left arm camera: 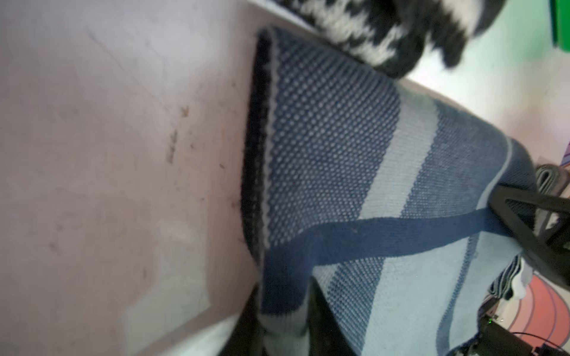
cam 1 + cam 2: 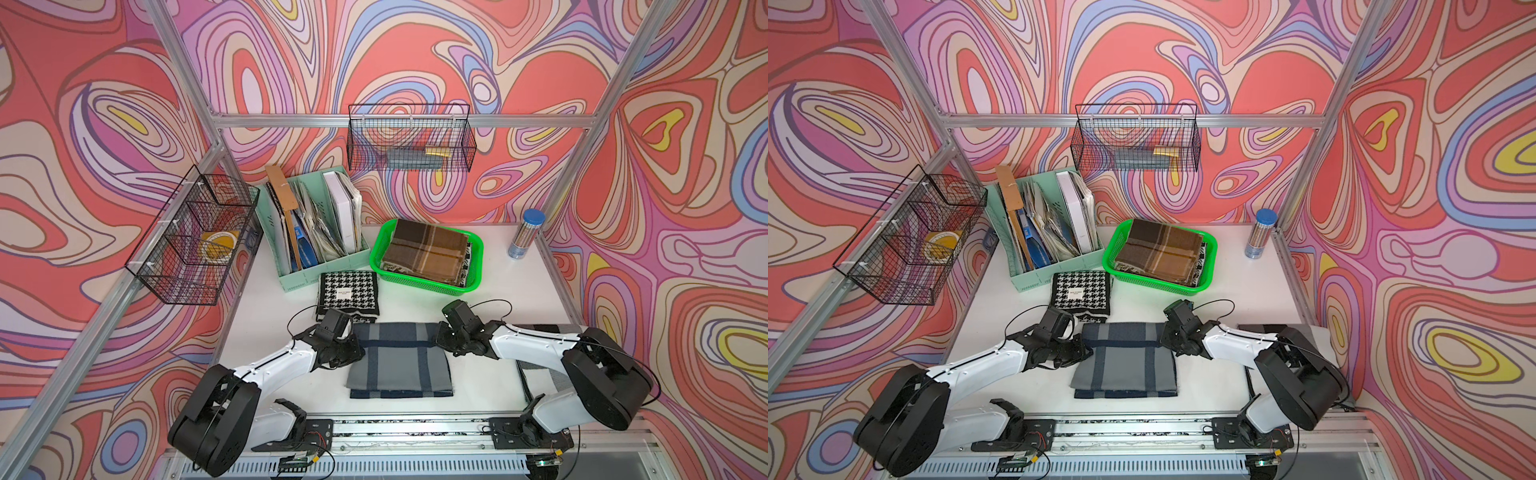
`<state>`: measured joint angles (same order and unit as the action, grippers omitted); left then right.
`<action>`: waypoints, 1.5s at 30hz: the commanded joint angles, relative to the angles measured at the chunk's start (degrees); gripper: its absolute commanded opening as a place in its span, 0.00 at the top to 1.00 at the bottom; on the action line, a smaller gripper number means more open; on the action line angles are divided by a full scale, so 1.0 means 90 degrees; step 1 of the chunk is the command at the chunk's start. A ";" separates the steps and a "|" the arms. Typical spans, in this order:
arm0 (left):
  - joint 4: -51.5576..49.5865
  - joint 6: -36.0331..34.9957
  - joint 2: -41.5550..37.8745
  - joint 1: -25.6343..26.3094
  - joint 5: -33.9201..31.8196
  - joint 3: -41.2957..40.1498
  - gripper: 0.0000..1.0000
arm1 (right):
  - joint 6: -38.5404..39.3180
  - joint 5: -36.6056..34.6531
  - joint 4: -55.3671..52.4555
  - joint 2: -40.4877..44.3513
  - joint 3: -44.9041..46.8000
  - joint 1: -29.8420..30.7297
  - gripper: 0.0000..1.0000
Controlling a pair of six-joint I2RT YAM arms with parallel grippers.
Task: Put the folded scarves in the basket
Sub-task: Pick up the scarf at the center of the board, then place the scarf in the basket.
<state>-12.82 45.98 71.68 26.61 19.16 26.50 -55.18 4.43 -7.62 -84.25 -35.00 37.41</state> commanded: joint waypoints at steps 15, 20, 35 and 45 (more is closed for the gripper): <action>-0.1102 0.0654 -0.2991 0.0715 -0.0784 0.1140 1.00 | 0.0549 -0.1525 -0.1933 0.3917 -0.0388 0.0016 1.00; -0.0999 -0.0140 -0.1115 0.0716 -0.1164 0.2838 1.00 | 0.1021 -0.2756 -0.2481 0.2924 -0.1467 0.0004 1.00; -0.0823 -0.1085 0.3583 -0.0272 -0.0673 0.7885 1.00 | 0.2659 -0.1579 -0.0947 -0.0381 -0.4315 -0.2147 1.00; -0.1168 -0.1117 0.5191 -0.0419 -0.0979 0.9643 1.00 | 0.2974 -0.1076 -0.0764 -0.1546 -0.5256 -0.2922 1.00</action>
<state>-21.67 37.54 116.51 23.94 12.21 108.73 -30.46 -6.37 -15.73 -96.84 -80.03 12.58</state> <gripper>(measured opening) 0.080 0.073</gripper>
